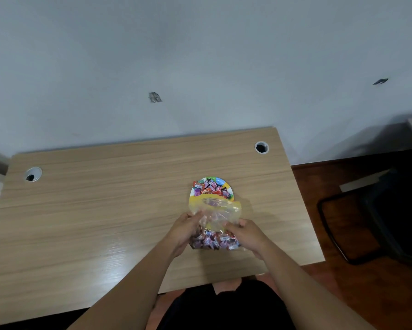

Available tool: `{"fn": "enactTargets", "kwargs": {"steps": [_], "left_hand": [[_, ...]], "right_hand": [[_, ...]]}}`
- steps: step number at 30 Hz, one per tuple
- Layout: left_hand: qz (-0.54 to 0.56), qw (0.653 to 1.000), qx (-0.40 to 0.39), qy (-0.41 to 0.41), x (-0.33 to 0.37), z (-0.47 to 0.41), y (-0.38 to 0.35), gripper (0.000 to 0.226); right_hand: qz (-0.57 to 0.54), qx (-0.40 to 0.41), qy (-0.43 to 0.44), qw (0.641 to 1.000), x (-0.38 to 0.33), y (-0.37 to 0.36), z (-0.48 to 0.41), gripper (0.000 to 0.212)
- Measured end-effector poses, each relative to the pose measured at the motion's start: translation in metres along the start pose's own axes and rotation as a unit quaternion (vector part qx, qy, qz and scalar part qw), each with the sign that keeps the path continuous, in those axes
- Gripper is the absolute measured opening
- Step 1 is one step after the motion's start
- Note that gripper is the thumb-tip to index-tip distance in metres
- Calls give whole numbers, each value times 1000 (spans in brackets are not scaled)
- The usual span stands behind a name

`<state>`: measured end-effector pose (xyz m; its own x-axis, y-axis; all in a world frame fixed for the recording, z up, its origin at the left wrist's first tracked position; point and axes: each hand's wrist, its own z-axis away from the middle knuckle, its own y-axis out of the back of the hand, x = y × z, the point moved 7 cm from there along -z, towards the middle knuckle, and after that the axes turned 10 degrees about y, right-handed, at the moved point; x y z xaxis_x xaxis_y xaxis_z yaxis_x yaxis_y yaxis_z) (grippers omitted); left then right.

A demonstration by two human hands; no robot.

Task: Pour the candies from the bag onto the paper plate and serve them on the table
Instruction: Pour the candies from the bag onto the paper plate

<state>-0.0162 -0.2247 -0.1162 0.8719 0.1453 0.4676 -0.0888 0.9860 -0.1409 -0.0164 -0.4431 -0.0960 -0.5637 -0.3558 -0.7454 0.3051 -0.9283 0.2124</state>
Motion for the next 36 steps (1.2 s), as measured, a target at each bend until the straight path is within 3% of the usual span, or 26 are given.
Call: {"fn": "enactTargets", "kwargs": {"steps": [5, 9, 16, 20, 29, 36], "left_hand": [[18, 994, 48, -93, 25, 11, 18, 25], [13, 985, 43, -168, 51, 19, 32, 14], [1, 975, 8, -223, 103, 50, 33, 24], [-39, 964, 28, -262, 128, 61, 46, 11], [-55, 919, 80, -381, 181, 100, 73, 19], [-88, 904, 109, -403, 197, 122, 84, 7]], "right_hand": [[-30, 8, 24, 999, -11, 5, -1, 41], [-45, 42, 60, 996, -34, 13, -5, 20], [-20, 8, 150, 988, -90, 19, -7, 25], [1, 15, 207, 978, -127, 28, -3, 28], [96, -53, 255, 961, -196, 29, 7, 17], [146, -99, 262, 949, -235, 16, 2, 36]]}}
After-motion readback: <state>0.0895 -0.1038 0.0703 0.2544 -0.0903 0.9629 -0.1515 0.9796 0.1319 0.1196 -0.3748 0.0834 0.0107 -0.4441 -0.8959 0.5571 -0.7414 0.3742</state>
